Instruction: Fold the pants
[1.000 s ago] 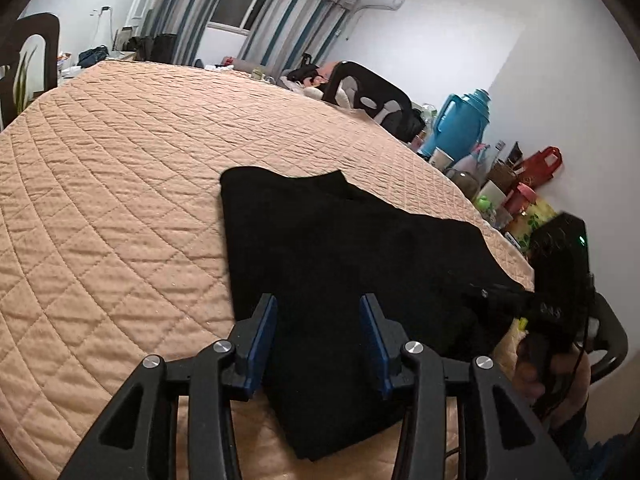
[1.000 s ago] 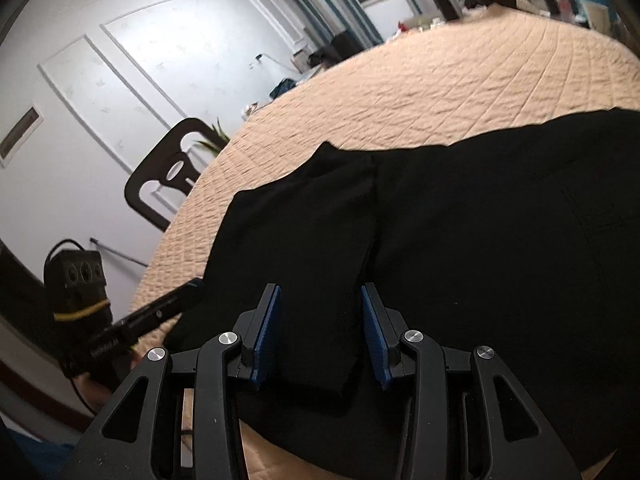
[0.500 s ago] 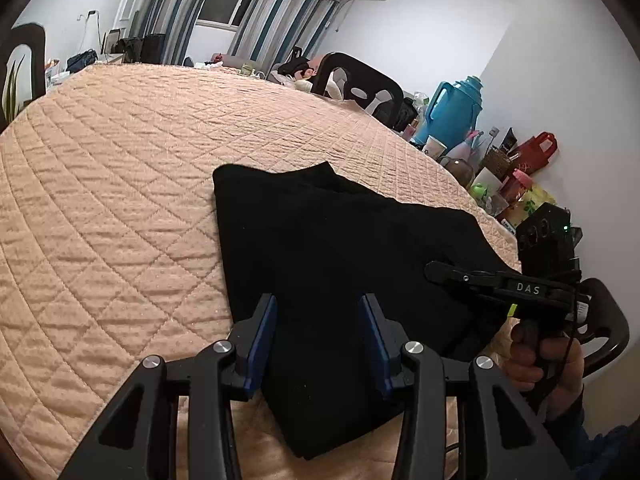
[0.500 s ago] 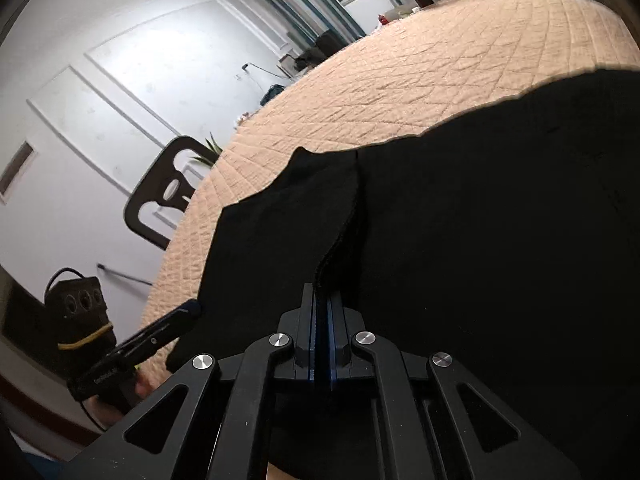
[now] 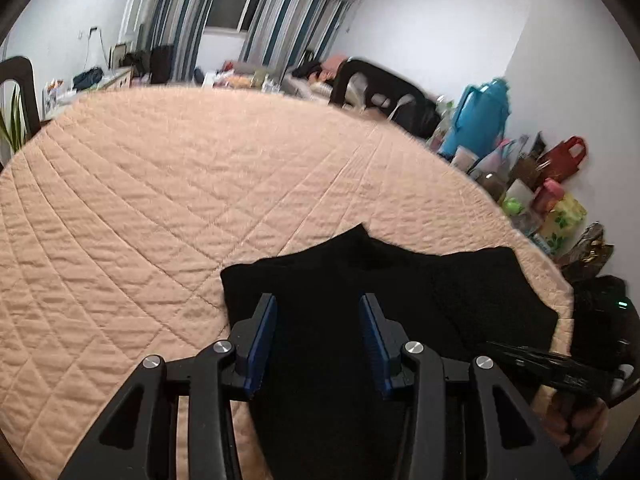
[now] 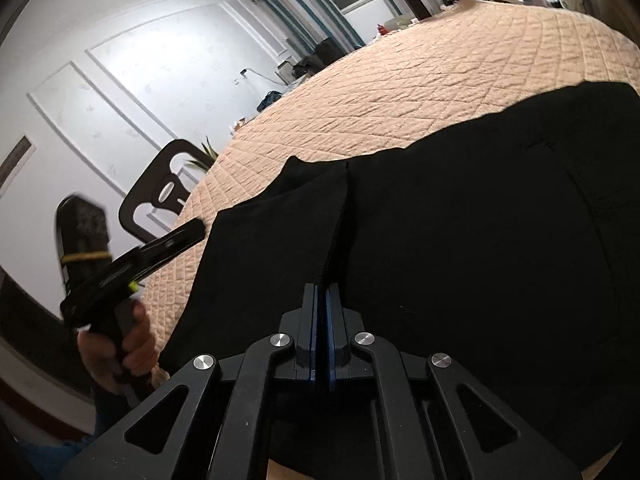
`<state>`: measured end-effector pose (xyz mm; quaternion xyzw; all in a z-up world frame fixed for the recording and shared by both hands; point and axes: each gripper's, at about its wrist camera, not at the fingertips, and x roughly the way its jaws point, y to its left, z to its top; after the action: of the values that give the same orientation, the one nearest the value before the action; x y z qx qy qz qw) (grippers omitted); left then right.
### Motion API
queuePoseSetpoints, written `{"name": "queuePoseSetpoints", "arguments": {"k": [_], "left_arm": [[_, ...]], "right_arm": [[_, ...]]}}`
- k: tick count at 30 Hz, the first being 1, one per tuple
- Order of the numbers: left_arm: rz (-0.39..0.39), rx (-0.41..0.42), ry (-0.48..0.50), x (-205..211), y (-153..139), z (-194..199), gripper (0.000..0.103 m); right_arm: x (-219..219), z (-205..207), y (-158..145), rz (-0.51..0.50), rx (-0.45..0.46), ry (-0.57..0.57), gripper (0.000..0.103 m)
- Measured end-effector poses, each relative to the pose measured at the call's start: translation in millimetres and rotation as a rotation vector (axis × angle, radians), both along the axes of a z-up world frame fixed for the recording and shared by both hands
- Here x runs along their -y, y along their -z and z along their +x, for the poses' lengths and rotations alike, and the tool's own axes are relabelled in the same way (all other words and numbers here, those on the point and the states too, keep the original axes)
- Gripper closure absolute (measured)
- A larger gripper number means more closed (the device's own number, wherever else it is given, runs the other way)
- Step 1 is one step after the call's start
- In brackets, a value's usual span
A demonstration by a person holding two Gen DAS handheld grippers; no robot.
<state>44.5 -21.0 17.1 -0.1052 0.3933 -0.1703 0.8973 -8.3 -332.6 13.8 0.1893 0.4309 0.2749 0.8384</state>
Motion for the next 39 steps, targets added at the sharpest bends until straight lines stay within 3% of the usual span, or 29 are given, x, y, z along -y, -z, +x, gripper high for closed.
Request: {"name": "queuePoseSetpoints", "arguments": {"k": [7,11,17,24,30,34,39], "left_arm": [[0.057,-0.019,0.013,9,7,2,0.056],[0.057,-0.026,0.011,9,4,-4,0.056],[0.000,-0.009,0.064,6,7,-56,0.056],[0.028,0.073,0.060,6,12,-100,0.056],[0.098,0.114,0.050,16,11,-100,0.056],[0.102,0.116,0.051,17,11,-100,0.056],[0.103,0.114,0.048,17,11,-101,0.056]], "right_arm": [[4,-8,-24,-0.064,0.105,0.046,0.099],[-12,4,-28,-0.090,0.101,0.013,0.099],[-31,-6,-8,-0.178,0.093,-0.075,0.097],[-23,-45,-2,-0.235,0.236,-0.078,0.097],[-29,-50,-2,-0.295,0.285,-0.071,0.097],[-35,-53,-4,-0.344,0.308,-0.078,0.097],[-26,-52,-3,-0.298,0.291,-0.072,0.097]]}}
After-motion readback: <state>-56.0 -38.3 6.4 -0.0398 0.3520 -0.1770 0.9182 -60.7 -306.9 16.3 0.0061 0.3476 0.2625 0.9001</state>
